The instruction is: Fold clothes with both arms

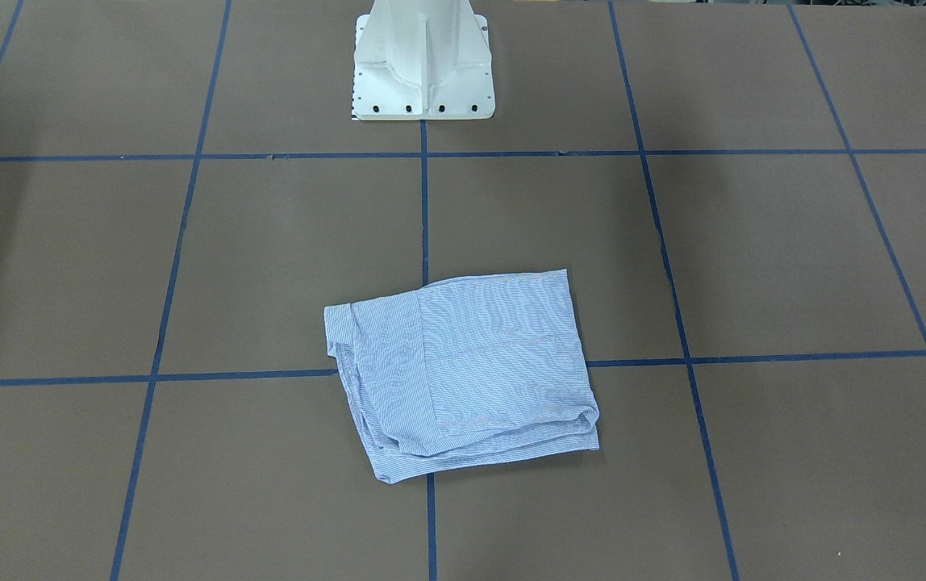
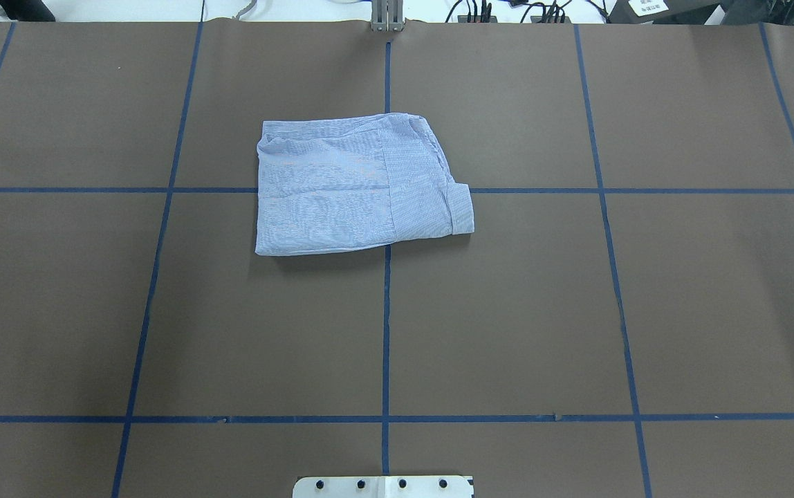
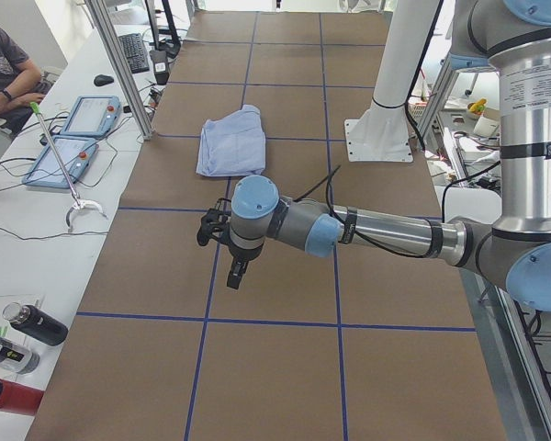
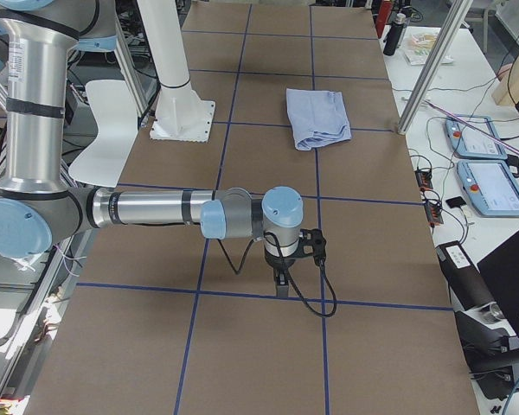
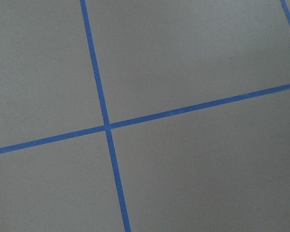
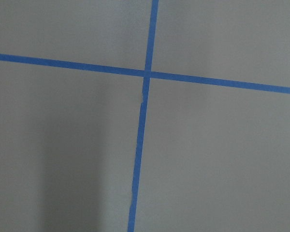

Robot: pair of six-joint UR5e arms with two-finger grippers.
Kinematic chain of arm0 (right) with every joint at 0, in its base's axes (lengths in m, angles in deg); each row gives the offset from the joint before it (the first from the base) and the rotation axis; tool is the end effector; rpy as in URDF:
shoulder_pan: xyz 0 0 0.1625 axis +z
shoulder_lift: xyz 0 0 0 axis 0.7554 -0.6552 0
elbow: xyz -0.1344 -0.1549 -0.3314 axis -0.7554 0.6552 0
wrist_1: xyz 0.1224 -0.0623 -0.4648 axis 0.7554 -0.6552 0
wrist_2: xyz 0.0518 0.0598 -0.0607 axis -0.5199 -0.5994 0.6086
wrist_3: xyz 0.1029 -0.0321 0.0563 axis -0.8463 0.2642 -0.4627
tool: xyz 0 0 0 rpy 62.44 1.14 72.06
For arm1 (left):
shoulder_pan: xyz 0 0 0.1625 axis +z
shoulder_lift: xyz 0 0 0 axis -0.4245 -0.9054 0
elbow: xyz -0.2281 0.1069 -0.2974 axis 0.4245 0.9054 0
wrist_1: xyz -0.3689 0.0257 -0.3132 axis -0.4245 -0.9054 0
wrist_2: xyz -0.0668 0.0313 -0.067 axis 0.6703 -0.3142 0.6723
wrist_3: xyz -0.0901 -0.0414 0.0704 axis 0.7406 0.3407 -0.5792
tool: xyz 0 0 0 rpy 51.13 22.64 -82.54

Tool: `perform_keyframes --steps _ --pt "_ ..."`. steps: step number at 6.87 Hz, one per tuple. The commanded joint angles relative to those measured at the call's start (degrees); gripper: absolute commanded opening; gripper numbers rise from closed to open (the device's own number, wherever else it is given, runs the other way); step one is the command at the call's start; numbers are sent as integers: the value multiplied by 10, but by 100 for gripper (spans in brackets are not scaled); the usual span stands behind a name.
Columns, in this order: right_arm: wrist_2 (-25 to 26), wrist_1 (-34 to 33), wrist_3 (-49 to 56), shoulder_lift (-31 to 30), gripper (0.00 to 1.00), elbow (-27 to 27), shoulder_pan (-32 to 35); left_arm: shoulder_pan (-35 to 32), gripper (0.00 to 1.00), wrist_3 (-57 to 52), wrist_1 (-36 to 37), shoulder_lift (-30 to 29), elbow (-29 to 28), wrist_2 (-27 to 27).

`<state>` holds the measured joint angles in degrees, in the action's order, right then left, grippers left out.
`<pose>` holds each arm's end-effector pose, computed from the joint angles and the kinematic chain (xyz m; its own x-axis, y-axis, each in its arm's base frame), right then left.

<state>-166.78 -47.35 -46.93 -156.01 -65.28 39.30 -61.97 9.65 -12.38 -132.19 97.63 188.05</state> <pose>0.0384 -0.5204 0.6051 0.7510 -0.0897 0.6542 0.0416 0.9952 0.0888 -0.0180 -0.5345 0.5320 0.6756 0.2264 -0.7016 -0.0077 0.9538 0.3003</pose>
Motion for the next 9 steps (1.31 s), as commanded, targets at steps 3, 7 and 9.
perform_keyframes --steps 3,7,9 --pt "-12 1 -1 -1 100 0 1 1 100 -1 -2 -2 2 2" --pt "-20 1 0 -1 100 0 1 1 100 -1 -4 -5 3 1" --pt "-22 1 0 -1 100 -1 1 1 100 -3 -18 -5 -2 4"
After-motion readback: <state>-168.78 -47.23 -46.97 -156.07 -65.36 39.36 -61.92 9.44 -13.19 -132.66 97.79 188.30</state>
